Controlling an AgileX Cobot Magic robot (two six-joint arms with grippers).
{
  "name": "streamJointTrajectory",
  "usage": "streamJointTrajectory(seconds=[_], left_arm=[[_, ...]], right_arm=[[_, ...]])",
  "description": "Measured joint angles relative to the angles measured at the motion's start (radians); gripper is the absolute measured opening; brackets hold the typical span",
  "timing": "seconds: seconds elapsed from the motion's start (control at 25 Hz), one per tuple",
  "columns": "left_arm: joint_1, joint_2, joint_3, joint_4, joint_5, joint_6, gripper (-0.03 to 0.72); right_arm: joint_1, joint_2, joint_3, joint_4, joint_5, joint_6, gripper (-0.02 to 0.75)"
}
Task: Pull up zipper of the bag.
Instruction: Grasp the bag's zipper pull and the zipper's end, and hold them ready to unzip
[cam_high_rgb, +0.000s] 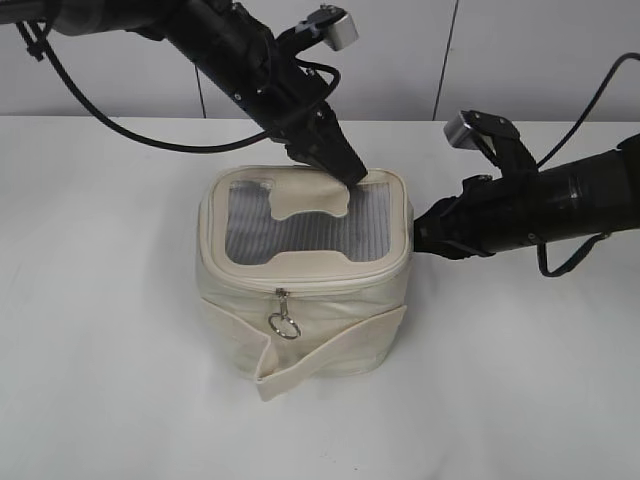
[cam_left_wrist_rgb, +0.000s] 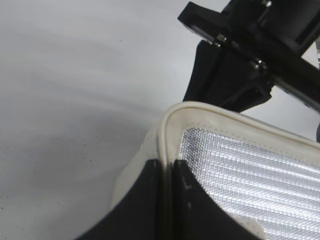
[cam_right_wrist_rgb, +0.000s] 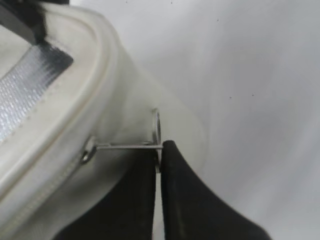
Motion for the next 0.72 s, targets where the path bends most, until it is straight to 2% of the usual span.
streamJointTrajectory(seconds=[0.08, 0.32, 0.72], left_arm=[[0.0, 0.0, 0.0, 0.0, -0.001, 0.0, 0.033], [-0.001, 0.0, 0.0, 0.001, -0.002, -0.011, 0.033], [-0.003, 0.0, 0.0, 0.002, 0.001, -0.055, 0.033]], right_arm=[[0.001, 0.001, 0.0, -0.037, 0.005, 0.046, 0.008], [-0.003, -0.078, 0.059, -0.176, 0.01, 0.204, 0.008], [-0.005, -0.276, 0.237, -0.203, 0.001, 0.283, 0.008]])
